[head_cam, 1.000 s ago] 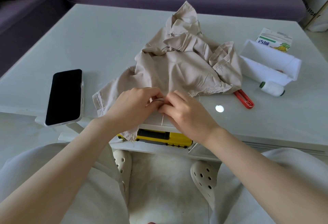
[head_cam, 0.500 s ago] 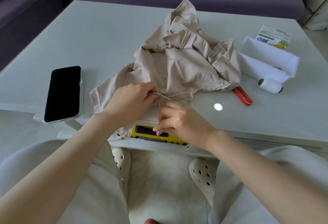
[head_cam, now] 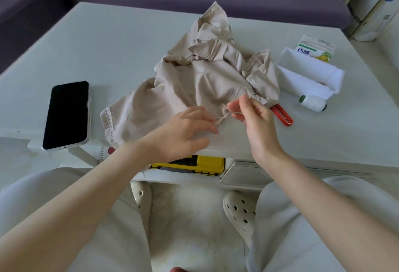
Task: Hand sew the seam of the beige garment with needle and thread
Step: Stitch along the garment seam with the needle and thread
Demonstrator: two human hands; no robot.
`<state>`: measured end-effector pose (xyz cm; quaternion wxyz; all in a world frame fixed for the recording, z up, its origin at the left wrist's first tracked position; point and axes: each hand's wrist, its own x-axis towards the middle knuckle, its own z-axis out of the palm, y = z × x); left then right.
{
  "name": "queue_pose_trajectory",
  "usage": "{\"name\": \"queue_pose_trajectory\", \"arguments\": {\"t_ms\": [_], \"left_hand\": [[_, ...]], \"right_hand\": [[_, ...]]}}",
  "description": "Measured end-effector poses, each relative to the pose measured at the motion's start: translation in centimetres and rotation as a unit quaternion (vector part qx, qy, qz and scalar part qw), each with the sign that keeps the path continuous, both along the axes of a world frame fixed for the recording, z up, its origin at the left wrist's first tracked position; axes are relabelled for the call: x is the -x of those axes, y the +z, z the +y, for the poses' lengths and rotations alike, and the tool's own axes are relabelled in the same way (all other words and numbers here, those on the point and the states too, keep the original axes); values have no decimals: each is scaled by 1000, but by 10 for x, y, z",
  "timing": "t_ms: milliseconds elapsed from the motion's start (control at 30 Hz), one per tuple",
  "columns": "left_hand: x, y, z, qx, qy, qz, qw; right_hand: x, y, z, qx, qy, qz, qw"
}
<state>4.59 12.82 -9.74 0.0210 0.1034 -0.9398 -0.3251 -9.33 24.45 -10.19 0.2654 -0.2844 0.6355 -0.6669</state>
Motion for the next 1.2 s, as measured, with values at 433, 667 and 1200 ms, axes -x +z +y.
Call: {"name": "queue_pose_trajectory", "arguments": {"t_ms": [433, 667, 1200], "left_hand": [[-6, 30, 32, -209, 10, 19, 978], [-6, 20, 26, -140, 71, 31, 987], [-18, -12, 56, -106, 5, -31, 994]], "right_hand": [[41, -20, 0, -75, -138, -75, 985], [11, 6, 6, -2, 132, -258, 957], [23, -15, 34, -138, 124, -35, 982]]}}
